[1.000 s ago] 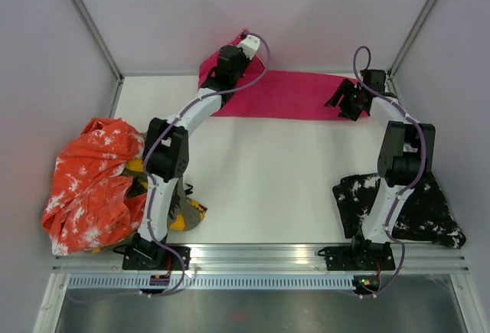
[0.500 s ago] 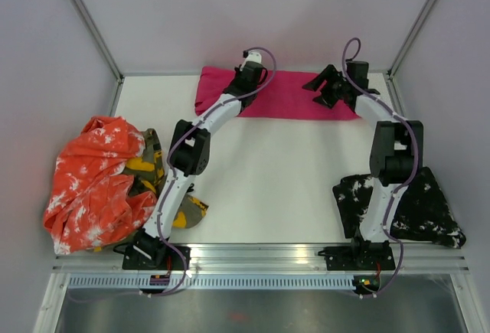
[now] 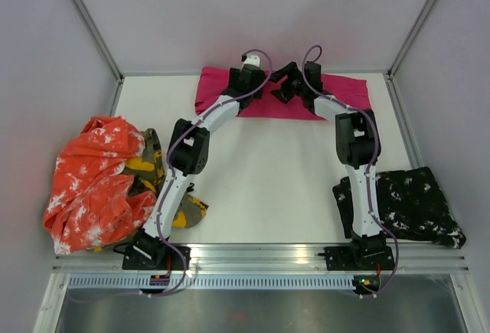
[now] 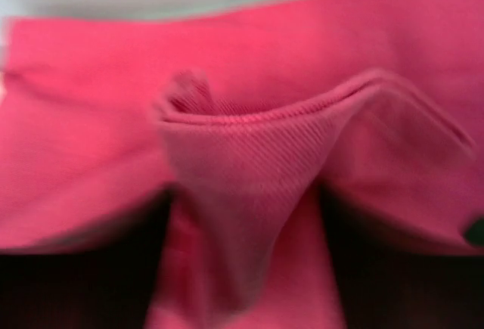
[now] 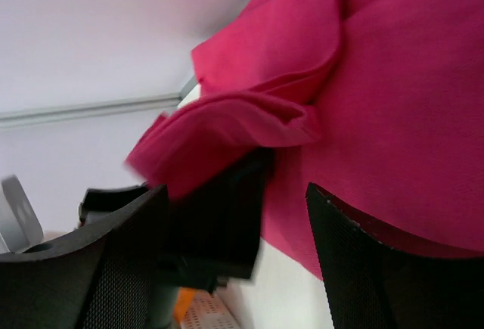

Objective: Fold and stack the trousers
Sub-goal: Fold the trousers

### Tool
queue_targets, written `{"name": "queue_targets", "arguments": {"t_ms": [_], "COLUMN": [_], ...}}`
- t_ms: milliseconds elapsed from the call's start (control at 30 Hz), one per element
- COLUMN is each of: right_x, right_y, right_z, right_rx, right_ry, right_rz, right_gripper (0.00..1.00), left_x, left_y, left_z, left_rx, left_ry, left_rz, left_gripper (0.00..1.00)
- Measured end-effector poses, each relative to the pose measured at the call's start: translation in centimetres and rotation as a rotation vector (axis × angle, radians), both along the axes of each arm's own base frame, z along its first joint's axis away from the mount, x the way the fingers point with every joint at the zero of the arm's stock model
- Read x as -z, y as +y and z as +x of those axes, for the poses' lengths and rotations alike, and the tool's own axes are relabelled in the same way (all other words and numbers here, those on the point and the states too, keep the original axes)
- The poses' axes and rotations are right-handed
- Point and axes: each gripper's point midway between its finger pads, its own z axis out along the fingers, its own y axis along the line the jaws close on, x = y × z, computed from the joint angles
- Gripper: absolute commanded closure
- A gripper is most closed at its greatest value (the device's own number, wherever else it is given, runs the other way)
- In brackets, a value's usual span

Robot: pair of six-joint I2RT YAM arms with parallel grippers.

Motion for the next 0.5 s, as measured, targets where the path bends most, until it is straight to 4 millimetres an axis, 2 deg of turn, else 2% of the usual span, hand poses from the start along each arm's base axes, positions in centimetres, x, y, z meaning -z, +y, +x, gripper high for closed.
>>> {"name": "queue_targets", "arguments": {"t_ms": [100,167,267,400,500], "right_x": [0.7,0.9,0.2,-2.7,-4.4], "right_y": [-2.1,-3.9,-8.0,-11.9,-12.5], "right_z": [0.5,0.7,1.3,2.4,2.6], "right_rx": [0.044,0.076,0.145,0.204,0.200], "right_ry": [0.027,0.043,0.056,0.012,-0.025], "right_rz": [-0.040,-0.087,-0.159,-0.226,-0.248], "right_gripper": [0.20,0.19,0.18,0.20,0.20], "left_x": [1.2,1.7,0.8,-3.3,-7.2], "left_y": [-2.2,-2.9,-3.0,-1.0,-0.7], "left_z": [-1.8,-3.3,-5.1,-7.1,-8.1], "left_rx": [0.062,0.087,0.111,0.129,0.221], "left_ry": [0.041,0.073,0.098,0.088,0.037], "left_rz": [-0.016,-0.016,-0.025,-0.070,-0.151], "left_gripper": [0.00,0.00,0.00,0.01,0.03]}}
